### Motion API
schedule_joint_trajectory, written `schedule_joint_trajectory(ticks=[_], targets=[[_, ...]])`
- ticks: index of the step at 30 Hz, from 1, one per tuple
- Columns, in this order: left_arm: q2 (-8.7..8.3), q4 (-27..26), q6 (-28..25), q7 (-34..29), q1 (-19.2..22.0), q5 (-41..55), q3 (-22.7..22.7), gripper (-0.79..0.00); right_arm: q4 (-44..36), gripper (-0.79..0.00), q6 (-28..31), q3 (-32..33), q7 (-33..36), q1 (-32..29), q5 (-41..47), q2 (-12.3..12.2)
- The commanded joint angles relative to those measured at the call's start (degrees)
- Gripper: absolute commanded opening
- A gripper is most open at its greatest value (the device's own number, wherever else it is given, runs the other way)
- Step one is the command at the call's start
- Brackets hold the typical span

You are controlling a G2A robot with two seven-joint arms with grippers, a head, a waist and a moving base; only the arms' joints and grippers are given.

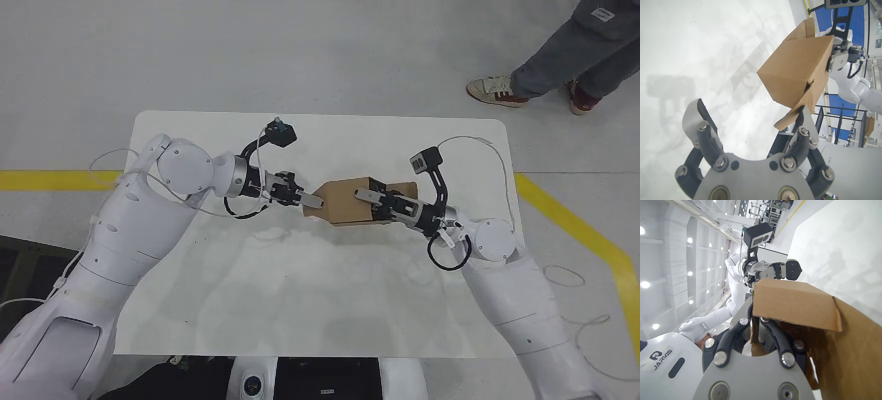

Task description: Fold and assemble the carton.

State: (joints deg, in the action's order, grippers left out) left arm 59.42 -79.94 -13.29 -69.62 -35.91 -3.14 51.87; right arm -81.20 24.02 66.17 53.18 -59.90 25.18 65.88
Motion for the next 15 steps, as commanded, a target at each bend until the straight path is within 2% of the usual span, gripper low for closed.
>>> schedule_joint_trajectory(ticks=[1, 15], targets=[[0.03, 0.1, 0.1, 0.1, 0.0, 0.5, 0.1, 0.000, 0.0, -0.785, 0.0, -0.2, 0.0, 0.1, 0.3, 0.1], [-0.81, 2.0, 0.7, 0.1, 0.0, 0.0, 3.1, 0.000, -0.2, -0.785, 0.0, 0.2, 1.2, -0.4, 1.1, 0.1]])
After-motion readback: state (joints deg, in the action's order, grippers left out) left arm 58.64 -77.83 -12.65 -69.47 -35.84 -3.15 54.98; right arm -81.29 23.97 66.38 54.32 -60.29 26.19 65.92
